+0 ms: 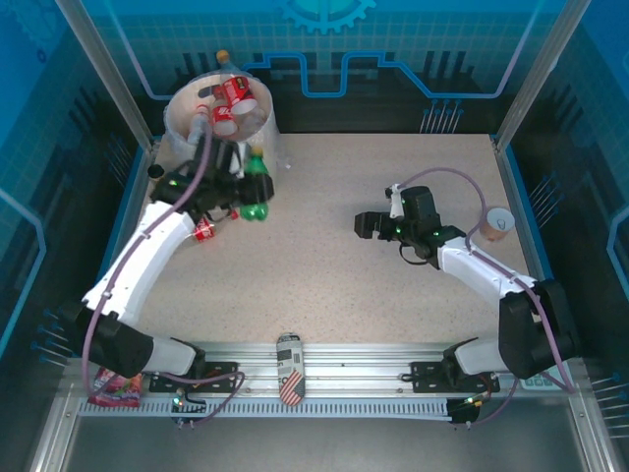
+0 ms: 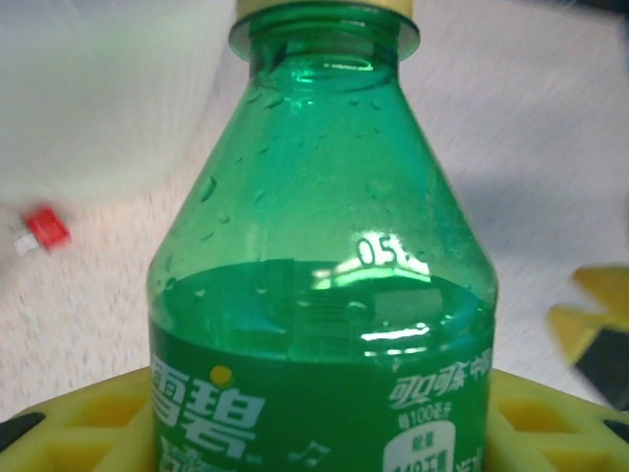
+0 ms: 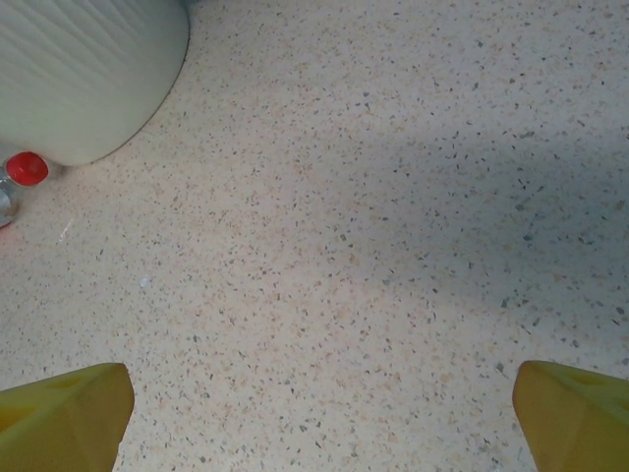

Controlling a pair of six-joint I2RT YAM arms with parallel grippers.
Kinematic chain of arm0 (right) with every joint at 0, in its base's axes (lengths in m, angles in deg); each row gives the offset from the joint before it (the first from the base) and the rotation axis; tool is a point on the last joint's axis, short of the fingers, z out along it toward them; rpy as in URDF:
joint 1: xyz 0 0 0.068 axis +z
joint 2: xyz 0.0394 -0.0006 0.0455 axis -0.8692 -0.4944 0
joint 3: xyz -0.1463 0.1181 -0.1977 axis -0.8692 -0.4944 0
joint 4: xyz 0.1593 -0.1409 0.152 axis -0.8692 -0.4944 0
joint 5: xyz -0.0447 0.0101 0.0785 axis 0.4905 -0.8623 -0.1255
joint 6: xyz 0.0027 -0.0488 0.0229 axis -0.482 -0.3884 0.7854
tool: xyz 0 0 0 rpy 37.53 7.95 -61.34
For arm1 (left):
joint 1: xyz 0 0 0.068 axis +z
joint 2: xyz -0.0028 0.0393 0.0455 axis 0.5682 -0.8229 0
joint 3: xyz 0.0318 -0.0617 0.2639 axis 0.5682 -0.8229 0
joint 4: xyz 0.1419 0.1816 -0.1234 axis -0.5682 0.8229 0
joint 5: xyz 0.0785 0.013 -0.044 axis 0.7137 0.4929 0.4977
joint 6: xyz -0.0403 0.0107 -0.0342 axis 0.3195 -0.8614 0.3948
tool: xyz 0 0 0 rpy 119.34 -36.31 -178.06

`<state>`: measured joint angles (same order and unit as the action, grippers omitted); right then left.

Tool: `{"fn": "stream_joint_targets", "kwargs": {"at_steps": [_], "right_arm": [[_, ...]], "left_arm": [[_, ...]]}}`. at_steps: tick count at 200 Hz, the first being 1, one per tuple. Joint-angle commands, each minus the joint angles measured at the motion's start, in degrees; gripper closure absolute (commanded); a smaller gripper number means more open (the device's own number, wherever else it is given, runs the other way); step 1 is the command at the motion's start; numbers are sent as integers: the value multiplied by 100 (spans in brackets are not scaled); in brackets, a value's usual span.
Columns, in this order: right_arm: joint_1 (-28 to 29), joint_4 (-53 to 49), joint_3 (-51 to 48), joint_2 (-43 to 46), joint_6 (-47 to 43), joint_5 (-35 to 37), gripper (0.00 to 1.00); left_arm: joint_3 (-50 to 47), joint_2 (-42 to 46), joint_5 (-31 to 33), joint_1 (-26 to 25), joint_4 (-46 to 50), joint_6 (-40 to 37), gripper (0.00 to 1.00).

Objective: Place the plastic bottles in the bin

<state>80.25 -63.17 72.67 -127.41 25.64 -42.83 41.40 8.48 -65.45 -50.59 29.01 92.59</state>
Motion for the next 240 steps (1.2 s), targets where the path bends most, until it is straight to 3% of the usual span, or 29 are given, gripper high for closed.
{"fn": "stream_joint_targets", "kwargs": {"at_steps": [1, 49, 84, 105, 127, 175, 240], "right_arm": [[67, 108, 148, -12, 14, -65, 0], [69, 23, 34, 171, -40, 73, 0], [69, -149, 91, 288, -97, 189, 0], [59, -263, 90, 383, -122, 278, 0], [54, -352, 17, 496, -148, 389, 0], [41, -454, -81, 691, -135, 495, 0], [35, -344, -108, 597, -25, 386, 0]], "left_arm": [[773, -69, -475, 522, 645, -343, 59], [2874, -1150, -305, 1440, 650, -952, 67], [4447, -2351, 46, 1747, 647, -1384, 77], [5953, -3424, 79, 2011, 1088, -1529, 84], [7452, -4451, -60, 2239, 1630, -1459, 85], [6561, -4494, 151, 2321, 1059, -2152, 83], [6524, -4709, 253, 2300, 1216, -2993, 67]]}}
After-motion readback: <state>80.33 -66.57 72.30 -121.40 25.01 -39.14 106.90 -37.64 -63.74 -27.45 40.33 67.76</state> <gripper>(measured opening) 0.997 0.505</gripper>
